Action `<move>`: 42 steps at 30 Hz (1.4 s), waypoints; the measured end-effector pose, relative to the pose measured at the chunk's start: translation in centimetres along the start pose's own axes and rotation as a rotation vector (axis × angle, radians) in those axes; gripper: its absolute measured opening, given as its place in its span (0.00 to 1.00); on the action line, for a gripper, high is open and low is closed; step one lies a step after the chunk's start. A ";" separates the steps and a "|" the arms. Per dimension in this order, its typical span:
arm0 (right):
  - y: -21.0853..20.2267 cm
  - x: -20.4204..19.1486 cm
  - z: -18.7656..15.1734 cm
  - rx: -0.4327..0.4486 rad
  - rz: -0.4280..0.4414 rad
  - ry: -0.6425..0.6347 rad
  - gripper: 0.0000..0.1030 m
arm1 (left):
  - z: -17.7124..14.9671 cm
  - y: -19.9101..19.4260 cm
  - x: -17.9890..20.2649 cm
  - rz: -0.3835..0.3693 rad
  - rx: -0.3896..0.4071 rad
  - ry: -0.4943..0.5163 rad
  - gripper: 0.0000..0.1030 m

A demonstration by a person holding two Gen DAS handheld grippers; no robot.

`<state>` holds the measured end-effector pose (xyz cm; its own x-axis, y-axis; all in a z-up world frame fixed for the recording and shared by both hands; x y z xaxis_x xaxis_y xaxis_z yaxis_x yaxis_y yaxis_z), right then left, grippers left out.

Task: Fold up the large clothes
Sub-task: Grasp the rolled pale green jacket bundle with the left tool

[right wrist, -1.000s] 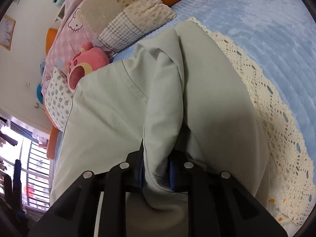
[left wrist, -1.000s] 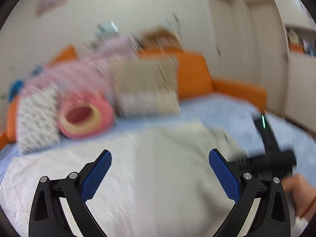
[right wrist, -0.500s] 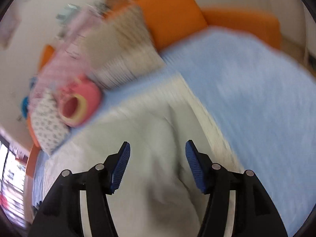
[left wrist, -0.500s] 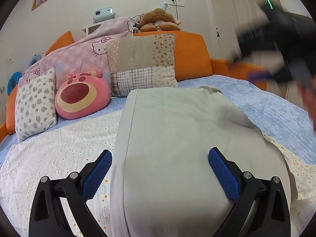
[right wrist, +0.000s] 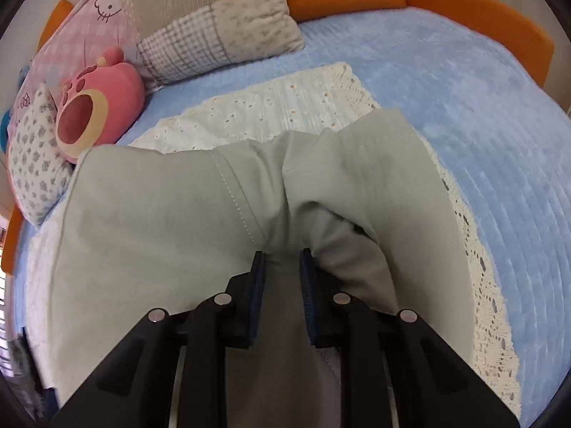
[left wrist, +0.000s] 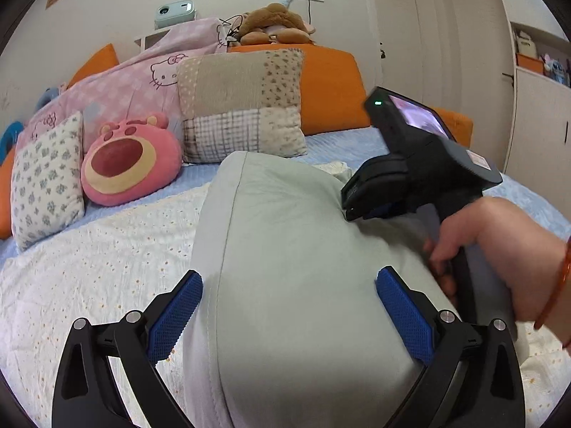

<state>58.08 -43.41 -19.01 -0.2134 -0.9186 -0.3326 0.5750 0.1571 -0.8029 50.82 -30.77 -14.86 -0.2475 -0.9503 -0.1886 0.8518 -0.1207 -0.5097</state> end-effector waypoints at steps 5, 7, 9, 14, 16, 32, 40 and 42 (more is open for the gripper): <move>-3.8 -0.8 -0.3 0.031 0.058 0.019 0.24 | 0.1 -0.1 -1.1 -0.028 -0.021 -0.037 0.96; -6.7 -1.2 -0.5 0.080 0.110 0.026 0.24 | 0.2 -0.2 -1.5 -0.035 -0.025 -0.043 0.96; -10.6 -1.8 -1.9 0.116 0.152 -0.006 0.24 | 0.4 -0.6 -1.6 -0.033 -0.018 -0.024 0.97; -15.5 -2.7 -7.4 0.153 0.147 -0.095 0.24 | 1.0 -2.0 -1.9 -0.023 0.003 0.005 0.97; -15.3 -2.2 -9.6 0.142 0.121 -0.096 0.24 | 1.0 -2.2 -2.0 -0.023 -0.015 0.014 0.97; -9.2 1.2 -14.1 0.037 0.231 -0.030 0.20 | 1.5 -0.5 -8.7 -0.323 -0.319 -0.095 0.97; -9.3 1.4 -14.5 0.075 0.265 -0.041 0.20 | -1.8 5.6 -7.3 -0.655 -0.592 -0.315 0.97; -9.3 1.5 -14.7 0.075 0.284 -0.039 0.20 | -1.8 5.9 -6.5 -0.623 -0.578 -0.279 0.97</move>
Point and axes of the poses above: each gripper's, at about its wrist camera, not at the fingertips, and y roughly the way its jaws point, x to its right, z to its top, the point moved 6 cm from there along y, roughly the way its jaws point, and after that the axes turned 11 degrees about z, right-handed, at the moved point
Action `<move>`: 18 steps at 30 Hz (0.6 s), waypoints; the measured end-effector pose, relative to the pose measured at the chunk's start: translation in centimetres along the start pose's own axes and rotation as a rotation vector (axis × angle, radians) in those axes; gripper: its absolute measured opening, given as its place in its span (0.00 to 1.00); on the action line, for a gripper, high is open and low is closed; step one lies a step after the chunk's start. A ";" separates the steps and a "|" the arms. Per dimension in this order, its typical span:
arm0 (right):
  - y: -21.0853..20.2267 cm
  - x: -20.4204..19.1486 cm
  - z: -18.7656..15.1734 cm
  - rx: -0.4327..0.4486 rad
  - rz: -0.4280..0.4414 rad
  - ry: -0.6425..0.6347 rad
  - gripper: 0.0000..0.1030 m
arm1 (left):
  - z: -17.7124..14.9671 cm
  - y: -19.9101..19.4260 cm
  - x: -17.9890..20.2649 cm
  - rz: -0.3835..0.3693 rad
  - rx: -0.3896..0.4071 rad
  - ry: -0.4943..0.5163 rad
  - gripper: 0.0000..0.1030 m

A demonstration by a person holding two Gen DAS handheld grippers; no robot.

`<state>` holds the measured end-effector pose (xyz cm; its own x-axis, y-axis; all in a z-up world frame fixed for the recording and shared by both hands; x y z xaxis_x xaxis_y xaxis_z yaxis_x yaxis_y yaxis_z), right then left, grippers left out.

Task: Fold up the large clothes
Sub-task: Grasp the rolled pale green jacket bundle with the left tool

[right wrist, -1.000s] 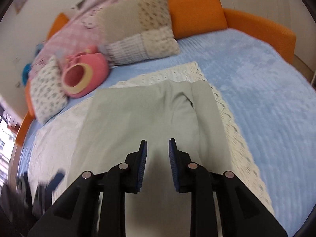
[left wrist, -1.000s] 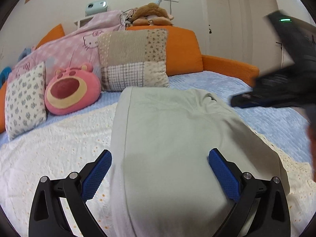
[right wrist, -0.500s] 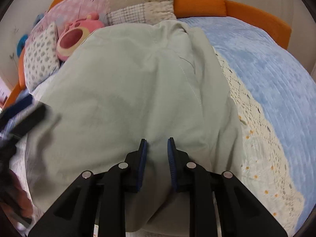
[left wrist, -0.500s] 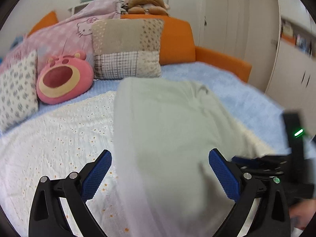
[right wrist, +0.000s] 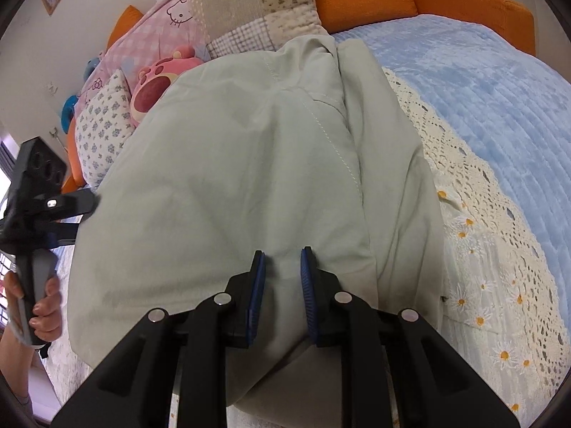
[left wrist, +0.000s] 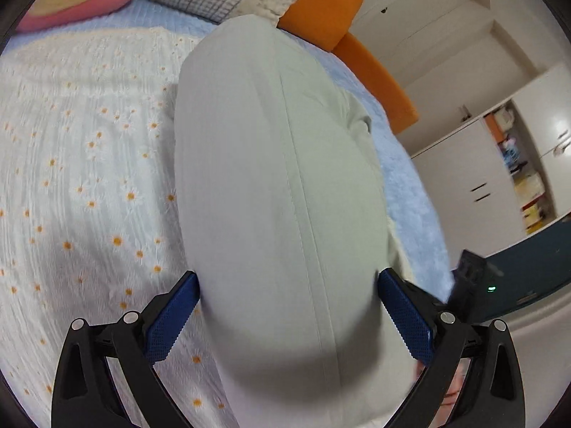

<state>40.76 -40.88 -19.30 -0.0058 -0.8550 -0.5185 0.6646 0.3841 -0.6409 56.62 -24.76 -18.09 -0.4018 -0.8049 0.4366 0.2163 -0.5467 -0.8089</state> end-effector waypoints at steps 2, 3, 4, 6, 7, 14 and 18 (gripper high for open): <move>0.0 0.3 0.0 0.005 0.024 0.014 0.20 | 0.0 0.2 0.1 0.002 -0.011 0.000 0.98; -0.1 0.4 0.0 0.008 0.031 0.019 0.20 | 0.0 0.4 0.0 0.001 -0.022 0.010 0.98; -0.1 0.4 -0.1 0.011 0.035 0.020 0.20 | 0.1 0.6 -0.1 -0.004 -0.041 0.027 0.98; -0.2 0.2 -0.1 0.016 0.033 0.020 0.20 | 0.3 0.8 -0.5 -0.034 -0.081 0.028 0.98; -0.2 0.1 0.0 0.017 0.032 0.020 0.20 | 0.4 0.9 -0.6 -0.043 -0.092 0.019 0.98; -0.2 0.1 -0.1 0.030 0.022 0.041 0.20 | 1.7 1.8 -0.5 -0.011 -0.113 -0.055 0.99; -0.2 0.0 0.0 0.040 0.018 0.049 0.20 | 2.2 2.7 -0.6 -0.005 -0.149 -0.061 0.99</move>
Point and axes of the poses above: each gripper's, at about its wrist camera, not at the fingertips, and y roughly the way its jaws point, x to its right, z to its top, the point moved 6 cm from there along y, roughly the way its jaws point, and after that the axes turned 11 degrees about z, right-handed, at the moved point
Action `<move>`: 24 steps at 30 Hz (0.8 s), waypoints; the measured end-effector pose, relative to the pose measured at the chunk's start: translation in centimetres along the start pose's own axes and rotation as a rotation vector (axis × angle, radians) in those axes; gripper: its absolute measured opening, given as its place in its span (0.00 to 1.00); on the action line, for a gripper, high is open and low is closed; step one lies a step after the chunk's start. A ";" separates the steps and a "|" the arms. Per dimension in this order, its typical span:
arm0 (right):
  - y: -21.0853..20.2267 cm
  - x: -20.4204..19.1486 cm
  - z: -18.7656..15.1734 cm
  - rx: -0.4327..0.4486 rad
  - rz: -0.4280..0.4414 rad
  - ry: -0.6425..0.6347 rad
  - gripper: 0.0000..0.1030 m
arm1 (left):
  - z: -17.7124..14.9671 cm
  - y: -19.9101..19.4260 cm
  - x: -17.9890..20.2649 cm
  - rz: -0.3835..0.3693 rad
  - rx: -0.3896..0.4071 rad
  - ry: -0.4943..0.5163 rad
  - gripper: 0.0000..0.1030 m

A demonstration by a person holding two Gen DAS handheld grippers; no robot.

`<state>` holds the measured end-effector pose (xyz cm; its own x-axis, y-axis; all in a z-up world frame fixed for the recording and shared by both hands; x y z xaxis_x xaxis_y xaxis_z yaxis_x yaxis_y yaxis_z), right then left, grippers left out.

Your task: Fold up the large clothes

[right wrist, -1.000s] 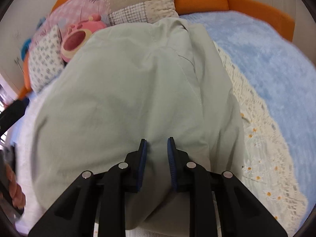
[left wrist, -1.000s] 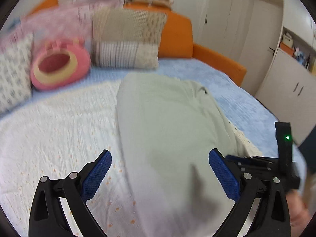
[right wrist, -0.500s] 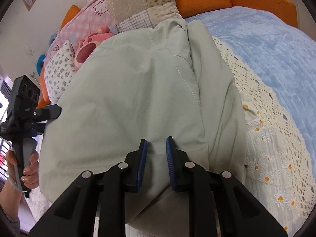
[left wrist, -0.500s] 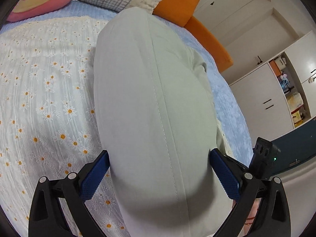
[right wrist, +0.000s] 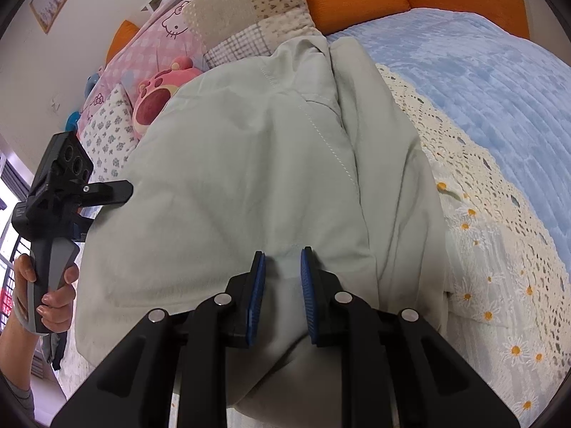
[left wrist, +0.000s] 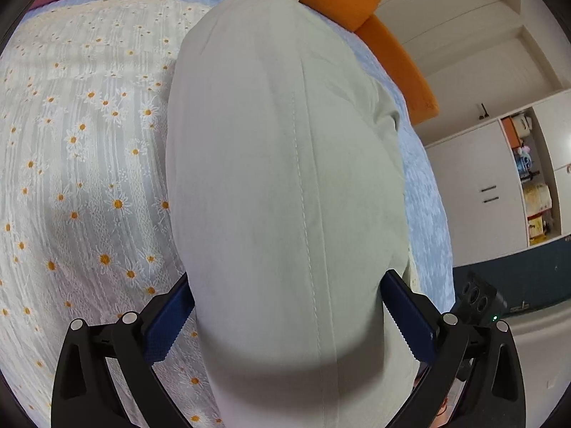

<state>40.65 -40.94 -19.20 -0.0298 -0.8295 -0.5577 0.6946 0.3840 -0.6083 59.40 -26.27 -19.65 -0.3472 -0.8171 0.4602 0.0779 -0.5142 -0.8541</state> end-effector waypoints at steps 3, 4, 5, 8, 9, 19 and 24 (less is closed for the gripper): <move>0.0 -0.1 0.1 0.005 0.009 -0.005 0.20 | 0.3 0.2 -0.1 -0.023 -0.002 0.010 0.99; 0.0 0.0 0.1 0.004 0.010 -0.005 0.20 | 0.2 0.3 -0.1 -0.028 0.024 -0.011 0.99; -0.1 0.1 -0.1 0.005 0.012 -0.005 0.20 | 0.1 0.3 -0.1 -0.029 0.042 -0.028 0.99; 0.0 0.1 -0.1 0.005 0.005 0.003 0.20 | -0.3 0.4 0.3 0.022 0.129 -0.118 0.99; 0.0 0.1 0.0 0.004 0.002 0.007 0.20 | -0.3 0.4 0.5 0.040 0.138 -0.124 0.99; -6.7 -1.6 0.7 0.012 0.116 0.160 0.95 | 0.3 0.7 -0.8 -0.011 0.098 -0.148 0.98; -9.4 -1.5 -4.1 -0.060 0.376 0.406 0.97 | 0.5 1.0 -0.9 -0.019 0.081 -0.145 0.97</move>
Point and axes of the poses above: each gripper's, at about its wrist camera, not at the fingertips, and y roughly the way its jaws point, x to its right, z to its top, the point moved 6 cm from there along y, roughly the way its jaws point, and after that the axes turned 11 degrees about z, right-handed, at the moved point
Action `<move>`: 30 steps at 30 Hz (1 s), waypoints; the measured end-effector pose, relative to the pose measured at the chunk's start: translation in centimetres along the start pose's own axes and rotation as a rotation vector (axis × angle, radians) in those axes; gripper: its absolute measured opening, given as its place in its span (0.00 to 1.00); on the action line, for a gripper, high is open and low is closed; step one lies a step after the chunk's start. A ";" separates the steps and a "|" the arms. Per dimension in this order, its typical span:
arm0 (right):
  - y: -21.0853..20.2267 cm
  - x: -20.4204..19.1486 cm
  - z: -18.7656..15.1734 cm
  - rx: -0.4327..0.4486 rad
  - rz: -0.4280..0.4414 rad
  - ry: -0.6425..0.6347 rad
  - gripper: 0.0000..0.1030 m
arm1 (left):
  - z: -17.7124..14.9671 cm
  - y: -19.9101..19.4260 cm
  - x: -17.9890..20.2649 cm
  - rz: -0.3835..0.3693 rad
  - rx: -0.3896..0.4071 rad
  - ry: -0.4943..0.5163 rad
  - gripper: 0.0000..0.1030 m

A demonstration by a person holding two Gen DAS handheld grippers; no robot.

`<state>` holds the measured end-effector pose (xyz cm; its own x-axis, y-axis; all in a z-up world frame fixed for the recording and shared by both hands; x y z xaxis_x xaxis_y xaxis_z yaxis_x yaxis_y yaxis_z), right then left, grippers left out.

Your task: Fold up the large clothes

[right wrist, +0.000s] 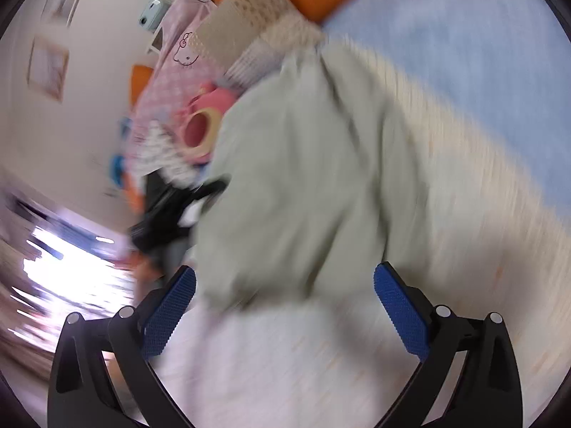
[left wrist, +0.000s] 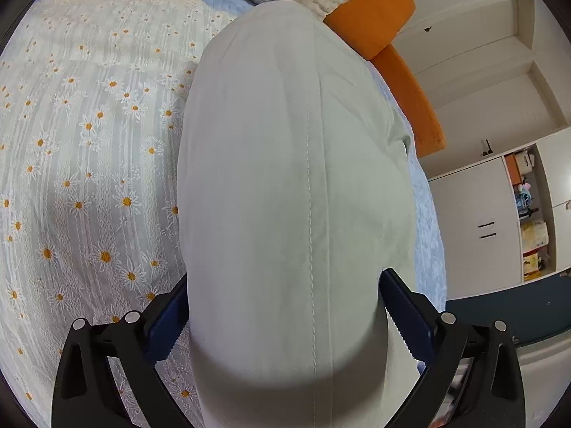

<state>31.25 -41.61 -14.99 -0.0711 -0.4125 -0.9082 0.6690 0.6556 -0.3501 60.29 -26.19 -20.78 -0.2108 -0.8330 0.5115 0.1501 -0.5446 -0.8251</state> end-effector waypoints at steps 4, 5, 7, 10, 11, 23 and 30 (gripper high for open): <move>1.7 2.1 -1.8 -0.040 0.116 0.158 0.97 | 0.1 -0.6 -1.5 0.000 -0.005 -0.008 0.98; 2.2 2.2 -1.8 -0.035 0.125 0.170 0.97 | 0.2 -0.6 -1.5 0.000 -0.006 -0.008 0.98; 3.8 2.6 -1.4 -0.037 0.128 0.196 0.97 | 0.4 -0.8 -1.7 -0.001 -0.011 -0.005 0.98; 5.3 3.0 -0.4 -0.018 0.125 0.221 0.97 | 0.7 -0.8 -1.7 -0.007 -0.019 -0.007 0.98; 5.8 2.9 0.0 -0.005 0.138 0.226 0.97 | 0.8 -0.7 -1.8 -0.009 -0.021 -0.006 0.98; 6.5 3.8 0.5 0.052 -0.008 0.251 0.96 | 1.0 -0.9 -2.4 -0.028 -0.010 0.011 0.98; 8.1 3.9 2.7 0.073 0.012 0.283 0.97 | 1.0 -1.1 -2.4 -0.036 -0.003 0.008 0.98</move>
<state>38.34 -39.62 -20.72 -0.2595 -0.2049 -0.9438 0.7221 0.6078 -0.3305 61.62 -23.70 -20.88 -0.2234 -0.8123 0.5388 0.1399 -0.5738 -0.8070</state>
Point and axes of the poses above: each gripper's, at about its wrist camera, not at the fingertips, and y roughly the way its jaws point, x to its right, z to its top, the point moved 6 cm from there along y, roughly the way its jaws point, and after that the axes turned 11 degrees about z, right-handed, at the moved point
